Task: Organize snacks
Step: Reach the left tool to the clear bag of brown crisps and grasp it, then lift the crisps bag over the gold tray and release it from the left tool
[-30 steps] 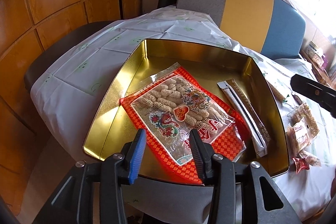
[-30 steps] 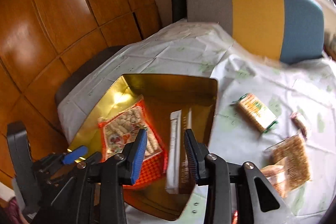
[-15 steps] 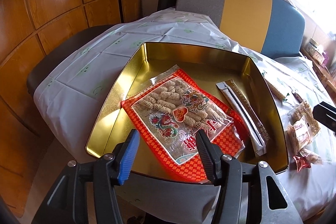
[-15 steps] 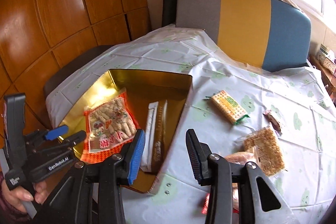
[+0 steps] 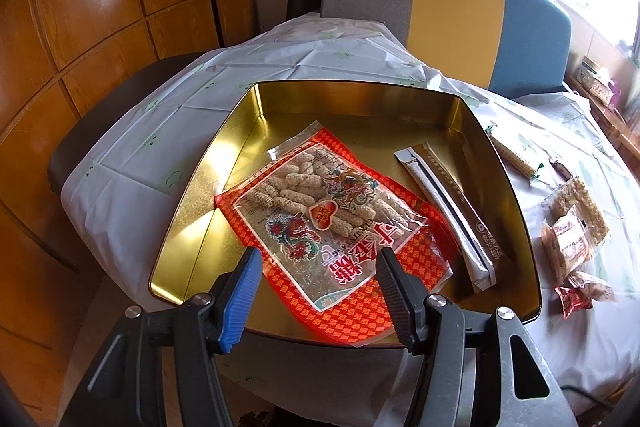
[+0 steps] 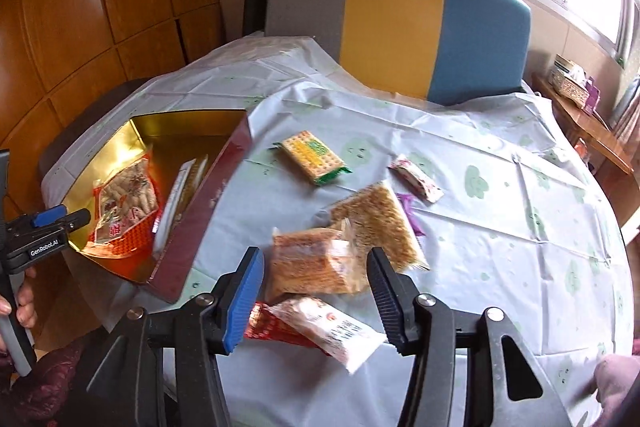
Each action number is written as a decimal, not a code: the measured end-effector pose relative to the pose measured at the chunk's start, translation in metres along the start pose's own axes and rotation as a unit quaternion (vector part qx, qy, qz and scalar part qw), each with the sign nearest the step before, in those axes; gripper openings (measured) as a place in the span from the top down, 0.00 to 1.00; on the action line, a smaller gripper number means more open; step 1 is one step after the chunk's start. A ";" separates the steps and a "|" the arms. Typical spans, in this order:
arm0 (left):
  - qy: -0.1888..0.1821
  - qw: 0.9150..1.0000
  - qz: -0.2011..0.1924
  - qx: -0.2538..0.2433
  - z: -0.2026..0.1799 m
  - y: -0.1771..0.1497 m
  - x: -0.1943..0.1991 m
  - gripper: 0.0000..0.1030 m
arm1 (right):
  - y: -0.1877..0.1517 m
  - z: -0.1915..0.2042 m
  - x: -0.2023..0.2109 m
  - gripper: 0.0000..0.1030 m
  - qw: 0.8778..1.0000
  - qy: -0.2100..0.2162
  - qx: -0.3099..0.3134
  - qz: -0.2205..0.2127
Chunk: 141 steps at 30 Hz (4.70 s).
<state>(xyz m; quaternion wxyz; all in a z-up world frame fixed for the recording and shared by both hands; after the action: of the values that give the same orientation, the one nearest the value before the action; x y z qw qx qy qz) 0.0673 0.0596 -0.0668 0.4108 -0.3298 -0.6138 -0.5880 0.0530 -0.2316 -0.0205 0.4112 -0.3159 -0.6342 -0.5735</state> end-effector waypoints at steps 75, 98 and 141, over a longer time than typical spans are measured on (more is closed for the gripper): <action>-0.135 0.916 0.071 -0.372 -0.276 0.008 -0.050 0.43 | -0.037 -0.156 0.025 0.30 0.974 0.008 -0.223 -0.043; -0.180 0.964 0.026 -0.193 -0.152 0.020 0.010 0.42 | -0.005 -0.079 -0.032 0.30 0.994 0.005 -0.080 0.075; -0.050 0.998 0.025 -0.016 -0.033 0.049 -0.020 0.29 | 0.027 -0.036 -0.120 0.24 0.988 -0.064 0.063 0.122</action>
<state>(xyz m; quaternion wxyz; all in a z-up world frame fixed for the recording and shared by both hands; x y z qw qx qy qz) 0.1239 0.0329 -0.0637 0.3889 -0.3807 -0.6154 -0.5701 0.1379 -0.2552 -0.1133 0.4558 -0.4002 -0.6511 -0.4563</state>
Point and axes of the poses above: each gripper's, at about its wrist camera, not at the fingertips, and x roughly against the way its jaws point, z to its left, y to its top, the point moved 5 cm from there along -x, roughly the way its jaws point, and after that the axes turned 13 degrees about z, right-handed, at the moved point
